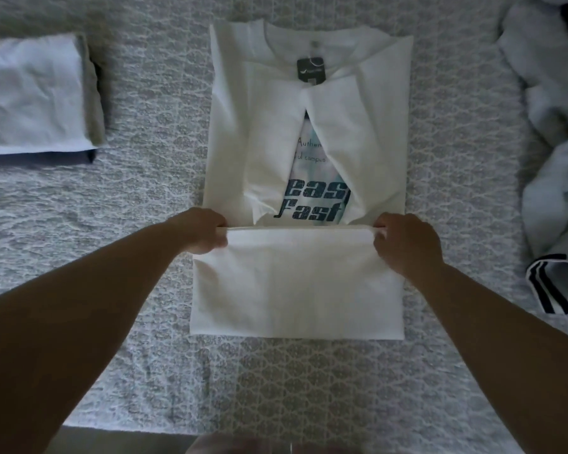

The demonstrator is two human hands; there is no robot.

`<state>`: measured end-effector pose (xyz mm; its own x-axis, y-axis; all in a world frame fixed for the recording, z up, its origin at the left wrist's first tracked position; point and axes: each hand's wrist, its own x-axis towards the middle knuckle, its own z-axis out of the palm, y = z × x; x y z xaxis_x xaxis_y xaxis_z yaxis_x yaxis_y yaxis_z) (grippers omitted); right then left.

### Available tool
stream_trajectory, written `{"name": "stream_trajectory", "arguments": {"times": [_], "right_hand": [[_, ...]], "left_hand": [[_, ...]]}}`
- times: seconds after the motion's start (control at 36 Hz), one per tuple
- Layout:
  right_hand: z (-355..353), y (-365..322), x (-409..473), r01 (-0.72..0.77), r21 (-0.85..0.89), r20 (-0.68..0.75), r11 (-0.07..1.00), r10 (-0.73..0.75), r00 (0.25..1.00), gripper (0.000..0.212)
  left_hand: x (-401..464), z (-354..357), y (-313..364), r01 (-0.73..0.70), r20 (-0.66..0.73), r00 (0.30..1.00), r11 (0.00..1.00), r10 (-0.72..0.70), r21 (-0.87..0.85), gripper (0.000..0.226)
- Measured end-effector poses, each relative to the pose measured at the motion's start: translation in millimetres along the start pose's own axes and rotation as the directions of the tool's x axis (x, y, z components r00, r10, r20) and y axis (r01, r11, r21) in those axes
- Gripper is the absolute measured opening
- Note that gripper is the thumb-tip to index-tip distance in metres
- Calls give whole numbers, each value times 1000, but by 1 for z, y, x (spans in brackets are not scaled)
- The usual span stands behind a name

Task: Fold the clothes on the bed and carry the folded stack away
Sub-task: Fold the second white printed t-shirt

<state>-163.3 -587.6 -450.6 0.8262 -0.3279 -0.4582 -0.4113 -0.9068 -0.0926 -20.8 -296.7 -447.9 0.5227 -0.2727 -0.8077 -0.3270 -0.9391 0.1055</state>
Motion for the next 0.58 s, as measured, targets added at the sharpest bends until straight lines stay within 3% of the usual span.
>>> {"name": "stream_trajectory", "arguments": {"times": [0.11, 0.17, 0.22, 0.28, 0.33, 0.44, 0.58], "right_hand": [[-1, -1, 1, -57, 62, 7, 996, 56, 998, 19], [2, -3, -5, -82, 106, -48, 991, 88, 995, 21], [9, -8, -18, -66, 86, -157, 994, 79, 984, 35], [18, -14, -34, -38, 50, -237, 998, 49, 970, 48], [29, -25, -51, 21, -11, -187, 1000, -22, 982, 57], [58, -48, -85, 126, 11, -111, 992, -124, 986, 64], [87, -54, -116, -21, 142, -110, 990, 37, 993, 67]], "left_hand": [[-1, -1, -5, 41, 18, 999, 991, -39, -124, 35], [-2, 7, -3, 59, -53, 996, 983, -69, -174, 34], [-7, 20, 0, 46, -222, 969, 963, -107, -266, 33], [-18, 39, 6, 13, -474, 869, 965, -140, -261, 42], [-28, 60, 14, -12, -636, 766, 988, -90, -155, 56], [-48, 110, 33, -112, -606, 787, 993, 116, 44, 66], [-64, 167, 43, -258, -511, 811, 958, 284, 122, 68]]}}
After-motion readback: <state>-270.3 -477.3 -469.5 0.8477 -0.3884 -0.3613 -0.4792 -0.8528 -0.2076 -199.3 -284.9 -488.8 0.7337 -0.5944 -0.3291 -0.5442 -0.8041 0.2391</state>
